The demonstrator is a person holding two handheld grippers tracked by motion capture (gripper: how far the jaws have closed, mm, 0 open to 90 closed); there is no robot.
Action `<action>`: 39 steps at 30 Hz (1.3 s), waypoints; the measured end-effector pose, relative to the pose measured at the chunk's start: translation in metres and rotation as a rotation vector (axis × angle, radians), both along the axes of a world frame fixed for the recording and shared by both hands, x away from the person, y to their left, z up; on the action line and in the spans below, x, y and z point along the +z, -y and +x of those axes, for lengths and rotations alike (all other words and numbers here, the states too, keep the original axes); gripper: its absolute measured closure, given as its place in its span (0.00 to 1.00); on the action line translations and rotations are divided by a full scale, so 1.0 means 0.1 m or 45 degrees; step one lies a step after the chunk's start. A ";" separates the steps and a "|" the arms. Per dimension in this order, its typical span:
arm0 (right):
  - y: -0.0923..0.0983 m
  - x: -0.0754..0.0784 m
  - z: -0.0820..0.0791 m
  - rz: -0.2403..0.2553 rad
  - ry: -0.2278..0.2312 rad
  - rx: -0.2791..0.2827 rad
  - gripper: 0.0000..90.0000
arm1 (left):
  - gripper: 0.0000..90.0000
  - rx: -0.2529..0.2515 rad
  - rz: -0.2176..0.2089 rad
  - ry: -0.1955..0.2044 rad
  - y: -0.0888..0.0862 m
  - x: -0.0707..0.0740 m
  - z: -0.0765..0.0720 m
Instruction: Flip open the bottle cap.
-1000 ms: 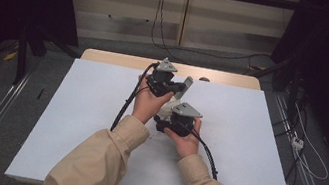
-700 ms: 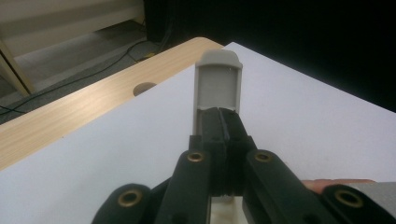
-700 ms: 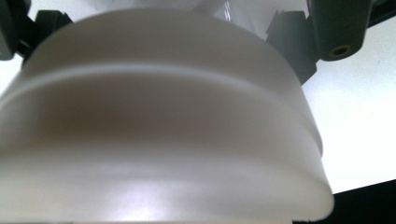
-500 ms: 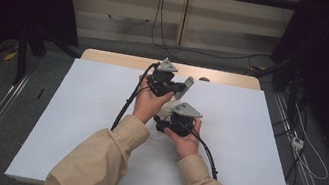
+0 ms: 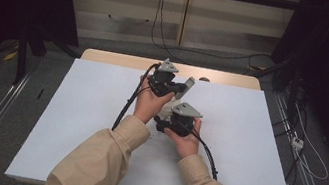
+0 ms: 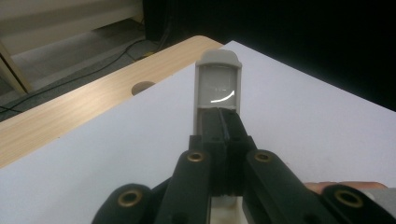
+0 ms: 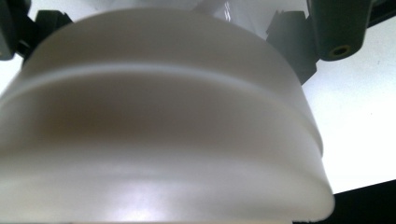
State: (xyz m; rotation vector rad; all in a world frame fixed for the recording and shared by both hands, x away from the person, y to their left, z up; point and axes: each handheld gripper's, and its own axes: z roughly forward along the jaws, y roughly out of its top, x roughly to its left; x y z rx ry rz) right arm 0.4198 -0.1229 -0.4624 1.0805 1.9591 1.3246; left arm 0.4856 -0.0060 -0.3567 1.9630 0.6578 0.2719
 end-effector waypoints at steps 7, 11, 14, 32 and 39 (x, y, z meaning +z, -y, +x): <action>0.00 0.00 0.00 0.000 -0.002 0.001 0.21 | 1.00 -0.007 0.002 -0.004 0.00 0.00 0.00; 0.00 0.00 0.00 0.000 -0.003 0.001 0.21 | 1.00 -0.005 -0.014 -0.019 -0.01 -0.01 0.01; 0.00 0.00 0.00 0.001 -0.004 0.002 0.21 | 1.00 -0.004 -0.014 -0.019 0.00 -0.01 0.02; 0.01 0.00 0.01 0.003 -0.006 0.009 0.21 | 1.00 -0.017 -0.003 -0.017 0.05 -0.02 0.05; 0.01 0.00 0.00 0.002 -0.006 0.009 0.21 | 1.00 -0.029 0.006 -0.020 0.06 -0.04 0.06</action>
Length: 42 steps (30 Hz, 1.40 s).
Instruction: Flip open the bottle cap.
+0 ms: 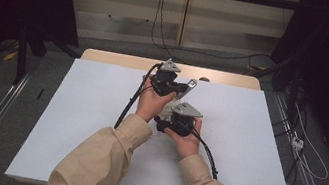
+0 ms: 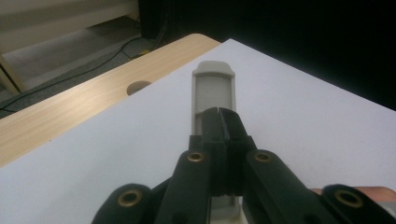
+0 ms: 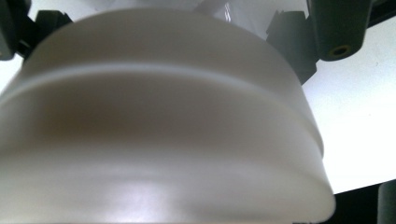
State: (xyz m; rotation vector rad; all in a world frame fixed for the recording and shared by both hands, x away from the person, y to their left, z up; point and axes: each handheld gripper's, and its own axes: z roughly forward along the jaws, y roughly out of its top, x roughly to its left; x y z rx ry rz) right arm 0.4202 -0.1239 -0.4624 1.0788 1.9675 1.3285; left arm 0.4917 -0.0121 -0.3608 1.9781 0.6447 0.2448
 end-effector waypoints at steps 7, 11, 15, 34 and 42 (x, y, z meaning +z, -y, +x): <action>0.00 0.00 0.00 -0.003 0.000 -0.002 0.21 | 1.00 -0.004 0.002 0.000 0.00 0.00 0.01; 0.00 0.00 0.00 -0.004 0.000 -0.001 0.21 | 1.00 0.000 0.008 -0.012 0.00 -0.01 0.00; 0.00 0.00 0.00 -0.006 0.000 -0.002 0.21 | 1.00 0.000 0.014 -0.018 0.01 -0.03 0.01; 0.01 0.00 0.00 0.005 -0.007 -0.001 0.21 | 1.00 -0.008 0.028 -0.033 0.03 -0.07 0.03; -0.01 0.00 -0.01 -0.011 0.003 -0.003 0.21 | 1.00 -0.004 0.026 -0.019 0.01 -0.06 0.02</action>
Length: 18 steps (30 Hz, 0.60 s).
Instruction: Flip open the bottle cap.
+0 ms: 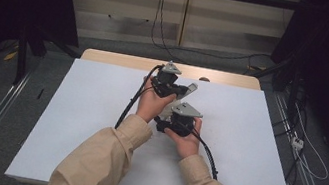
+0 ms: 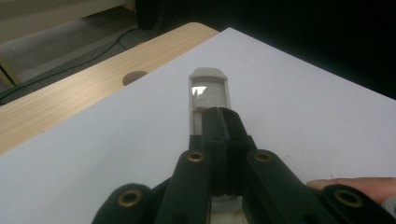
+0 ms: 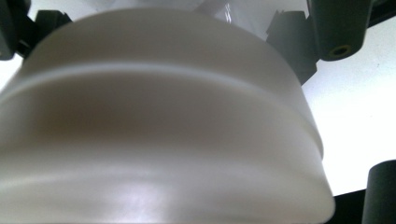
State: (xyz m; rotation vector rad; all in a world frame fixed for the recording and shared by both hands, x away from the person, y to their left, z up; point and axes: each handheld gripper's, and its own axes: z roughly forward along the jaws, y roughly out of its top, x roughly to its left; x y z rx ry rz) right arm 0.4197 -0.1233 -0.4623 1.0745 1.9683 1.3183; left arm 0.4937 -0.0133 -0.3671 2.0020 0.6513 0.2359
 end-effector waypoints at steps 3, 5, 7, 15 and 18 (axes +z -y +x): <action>0.00 0.00 0.00 -0.001 0.000 0.000 0.21 | 1.00 -0.005 0.009 -0.002 0.00 0.01 -0.01; 0.00 0.00 0.00 -0.002 0.000 0.001 0.21 | 1.00 -0.006 0.007 -0.007 0.01 0.01 -0.02; 0.00 0.00 0.00 0.001 -0.006 0.000 0.21 | 1.00 -0.007 0.016 -0.002 0.00 0.01 -0.02; 0.05 0.02 0.00 0.011 -0.055 -0.006 0.13 | 0.86 0.038 -0.005 -0.001 -0.09 0.08 -0.07; 0.05 0.03 -0.02 -0.009 -0.064 -0.002 0.12 | 0.80 0.055 -0.011 0.004 -0.14 0.10 -0.09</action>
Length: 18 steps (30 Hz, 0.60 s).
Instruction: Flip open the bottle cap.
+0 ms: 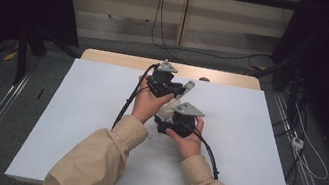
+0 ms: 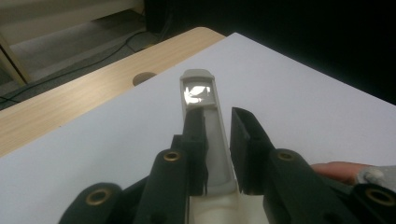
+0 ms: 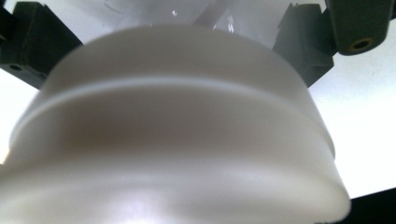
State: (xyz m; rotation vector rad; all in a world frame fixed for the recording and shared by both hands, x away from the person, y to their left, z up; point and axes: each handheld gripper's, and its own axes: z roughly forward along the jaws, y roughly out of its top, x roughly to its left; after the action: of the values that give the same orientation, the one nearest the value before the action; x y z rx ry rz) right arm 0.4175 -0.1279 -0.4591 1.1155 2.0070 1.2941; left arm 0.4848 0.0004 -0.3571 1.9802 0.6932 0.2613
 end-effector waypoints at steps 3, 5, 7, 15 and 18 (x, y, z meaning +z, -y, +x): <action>0.00 0.00 -0.02 0.006 -0.007 0.006 0.11 | 0.69 0.011 -0.012 -0.012 -0.05 0.01 -0.03; 0.01 -0.01 -0.05 0.008 -0.018 0.007 0.11 | 0.57 0.010 -0.012 -0.027 -0.07 0.02 -0.05; 0.02 -0.01 -0.07 -0.005 -0.021 0.013 0.10 | 0.52 0.004 -0.024 -0.021 -0.09 0.02 -0.08; 0.18 -0.02 -0.23 0.002 -0.054 0.022 0.11 | 0.24 0.011 -0.046 -0.020 -0.25 0.02 -0.20; 0.26 -0.02 -0.28 0.003 -0.065 0.027 0.11 | 0.19 0.003 -0.055 -0.022 -0.32 0.00 -0.27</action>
State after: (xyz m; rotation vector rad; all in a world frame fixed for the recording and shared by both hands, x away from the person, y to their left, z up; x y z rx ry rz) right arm 0.3897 -0.1535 -0.4611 1.1419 2.0599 1.2912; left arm 0.4578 0.0326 -0.3572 1.9424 0.7068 0.2285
